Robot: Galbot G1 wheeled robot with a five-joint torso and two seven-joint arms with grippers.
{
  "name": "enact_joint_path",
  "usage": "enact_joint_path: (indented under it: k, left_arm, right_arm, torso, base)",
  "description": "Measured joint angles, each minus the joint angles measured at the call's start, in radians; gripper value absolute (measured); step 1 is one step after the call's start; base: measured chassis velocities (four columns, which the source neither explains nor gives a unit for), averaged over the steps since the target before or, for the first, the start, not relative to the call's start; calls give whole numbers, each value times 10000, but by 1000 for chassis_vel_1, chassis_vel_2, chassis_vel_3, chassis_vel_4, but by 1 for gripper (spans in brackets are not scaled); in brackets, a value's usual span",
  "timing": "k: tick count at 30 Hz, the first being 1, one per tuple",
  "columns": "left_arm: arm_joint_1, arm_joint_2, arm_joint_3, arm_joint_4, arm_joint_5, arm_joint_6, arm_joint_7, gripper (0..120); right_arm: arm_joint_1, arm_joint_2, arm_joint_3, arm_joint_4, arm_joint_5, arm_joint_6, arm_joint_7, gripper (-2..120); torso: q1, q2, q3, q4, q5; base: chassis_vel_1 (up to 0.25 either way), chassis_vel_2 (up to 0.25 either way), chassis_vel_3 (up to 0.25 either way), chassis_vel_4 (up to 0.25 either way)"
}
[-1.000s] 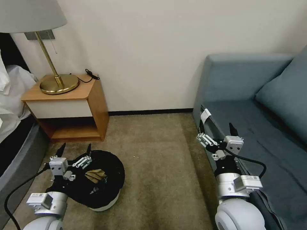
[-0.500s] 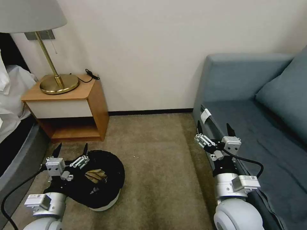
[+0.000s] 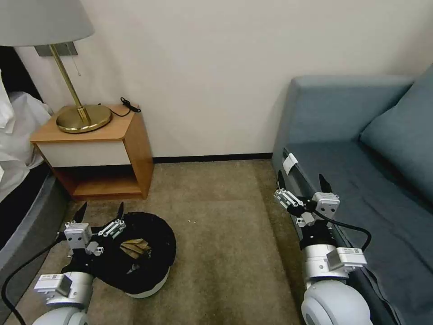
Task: Pick up the trash bin, then pick up the garbage on the floor and place it into the trash bin.
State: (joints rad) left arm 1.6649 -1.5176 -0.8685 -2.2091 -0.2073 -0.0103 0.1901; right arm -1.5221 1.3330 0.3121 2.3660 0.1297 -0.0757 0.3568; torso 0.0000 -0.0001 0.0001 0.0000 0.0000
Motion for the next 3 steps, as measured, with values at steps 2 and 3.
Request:
enact_joint_path:
  k: [2,3]
  left_arm:
    - [0,-1,0,0,-1,1,1,100]
    - [0,0,-2,0,0,2,0,100]
  right_arm:
    - [1,0,0,0,1,0,0,100]
    - [2,0,-2,0,2,-1,1,100]
  torso:
    - [0,0,0,0,0]
    - [0,0,0,0,0]
  base:
    - [99,-88,-78,69]
    - [119,-115,-122,138]
